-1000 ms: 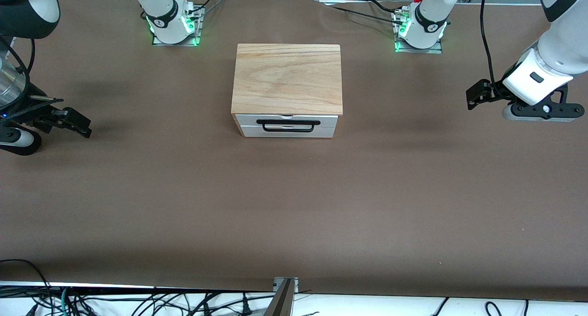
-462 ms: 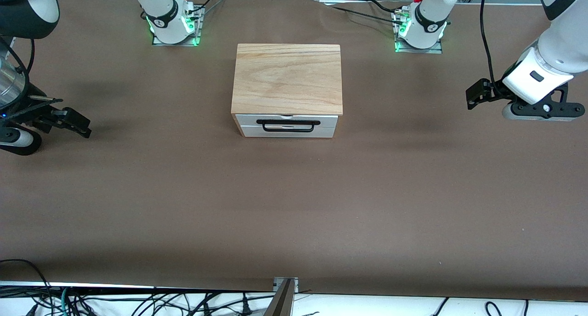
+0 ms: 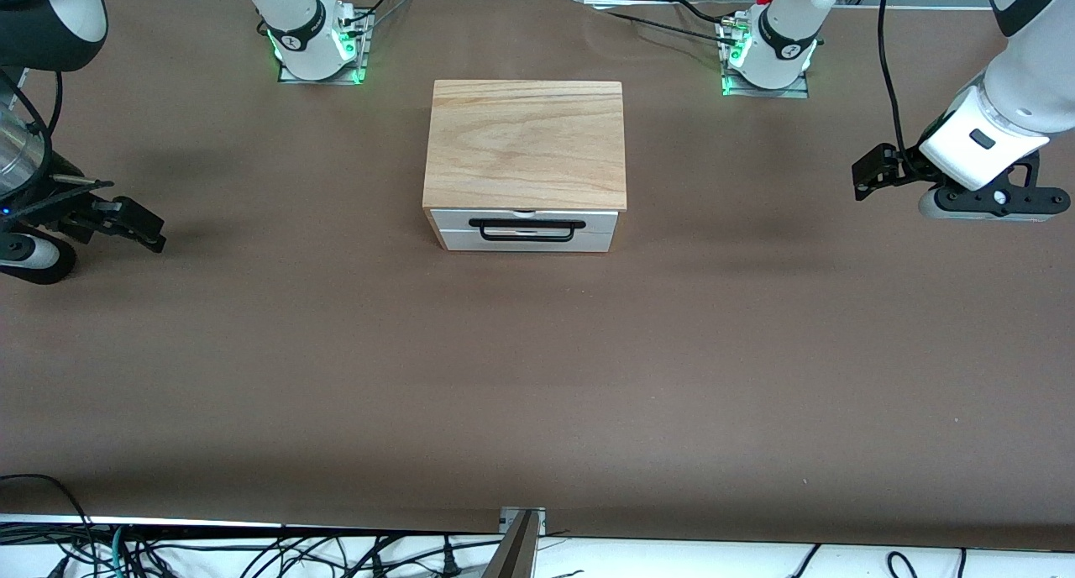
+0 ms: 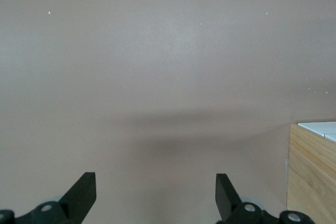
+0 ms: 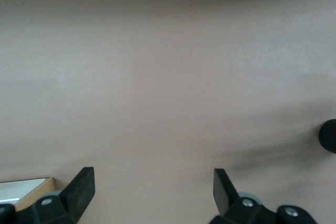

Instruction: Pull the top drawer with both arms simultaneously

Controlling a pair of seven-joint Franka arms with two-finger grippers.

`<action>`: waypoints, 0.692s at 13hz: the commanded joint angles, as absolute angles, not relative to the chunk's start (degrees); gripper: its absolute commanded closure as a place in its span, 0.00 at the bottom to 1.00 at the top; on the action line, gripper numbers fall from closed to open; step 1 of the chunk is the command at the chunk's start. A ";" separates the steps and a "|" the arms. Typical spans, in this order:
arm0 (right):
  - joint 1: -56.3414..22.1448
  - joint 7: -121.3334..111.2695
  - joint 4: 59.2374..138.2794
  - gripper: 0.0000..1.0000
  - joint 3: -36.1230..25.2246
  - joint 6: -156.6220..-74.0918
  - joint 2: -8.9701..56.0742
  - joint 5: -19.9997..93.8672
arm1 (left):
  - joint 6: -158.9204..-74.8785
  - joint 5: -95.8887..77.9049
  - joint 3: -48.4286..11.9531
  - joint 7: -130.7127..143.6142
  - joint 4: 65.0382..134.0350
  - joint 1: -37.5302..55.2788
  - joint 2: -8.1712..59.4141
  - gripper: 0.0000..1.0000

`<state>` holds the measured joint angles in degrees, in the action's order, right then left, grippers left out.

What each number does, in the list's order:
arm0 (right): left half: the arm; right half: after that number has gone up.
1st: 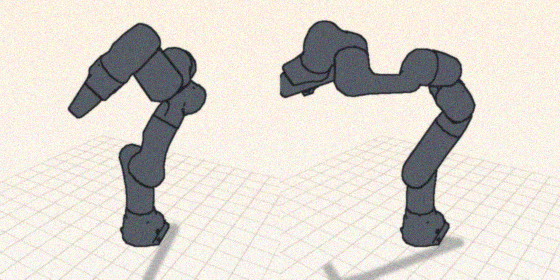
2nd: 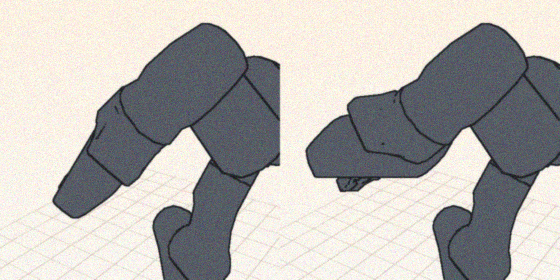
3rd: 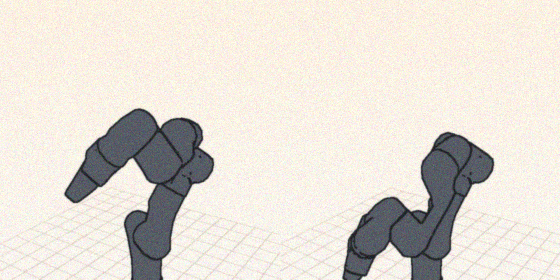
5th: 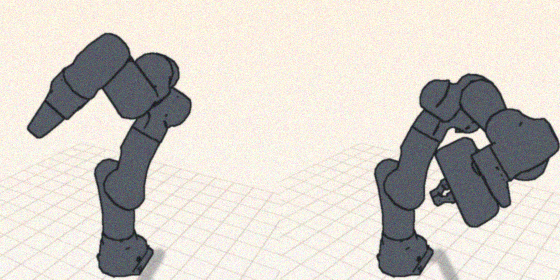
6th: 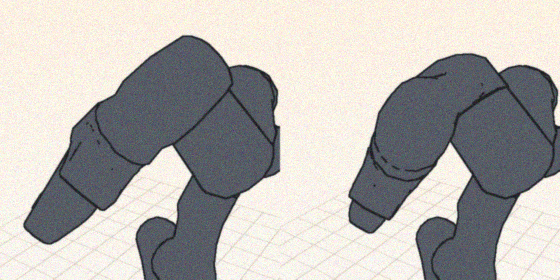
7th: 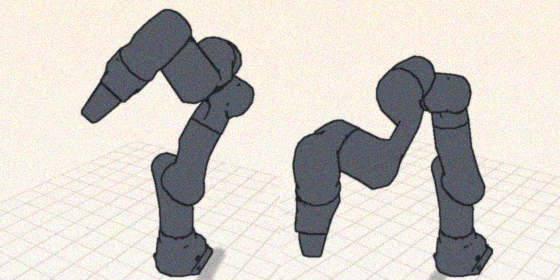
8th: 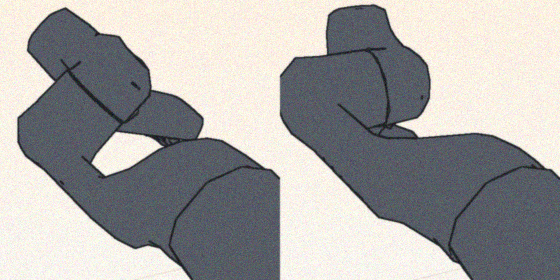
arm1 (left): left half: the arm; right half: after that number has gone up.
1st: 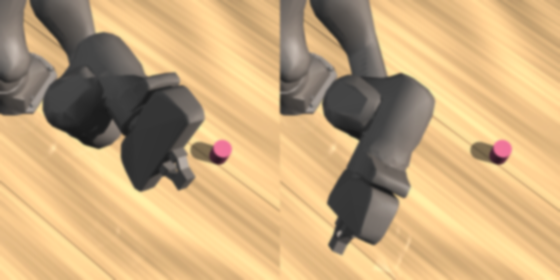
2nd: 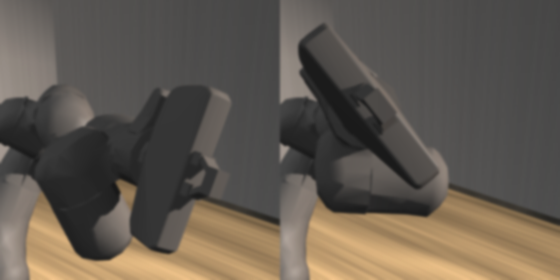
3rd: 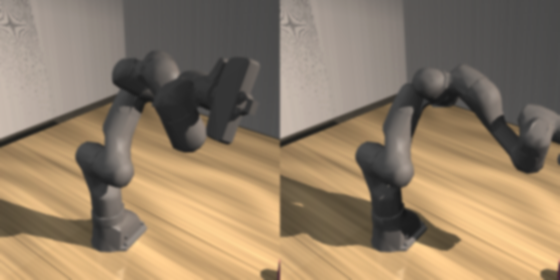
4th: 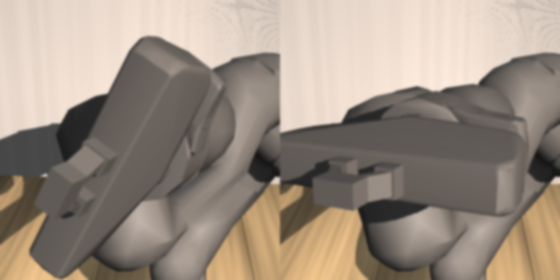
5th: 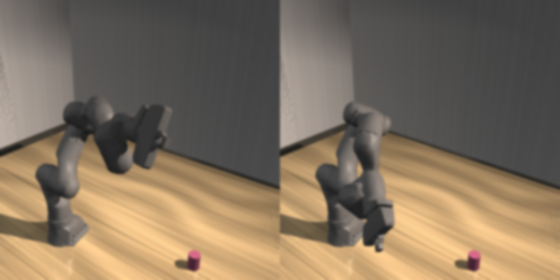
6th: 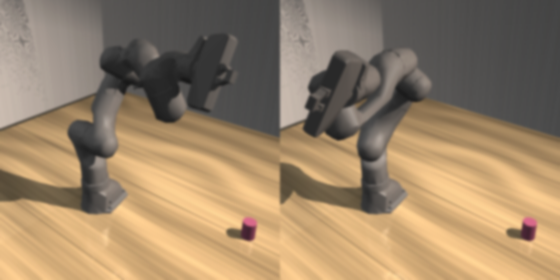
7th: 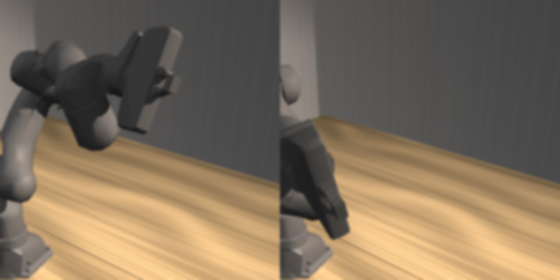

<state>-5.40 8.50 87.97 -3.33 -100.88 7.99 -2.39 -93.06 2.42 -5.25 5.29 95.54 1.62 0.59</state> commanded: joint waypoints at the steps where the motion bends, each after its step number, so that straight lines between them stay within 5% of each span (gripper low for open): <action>1: -5.19 8.35 87.54 0.00 -3.25 -100.28 7.91 -2.90 | -91.23 2.64 -5.45 4.22 93.96 1.41 1.05 0.00; 9: -5.45 8.26 87.54 0.00 -3.25 -100.55 9.13 -2.99 | -91.23 2.55 -5.62 4.31 93.08 2.02 1.93 0.00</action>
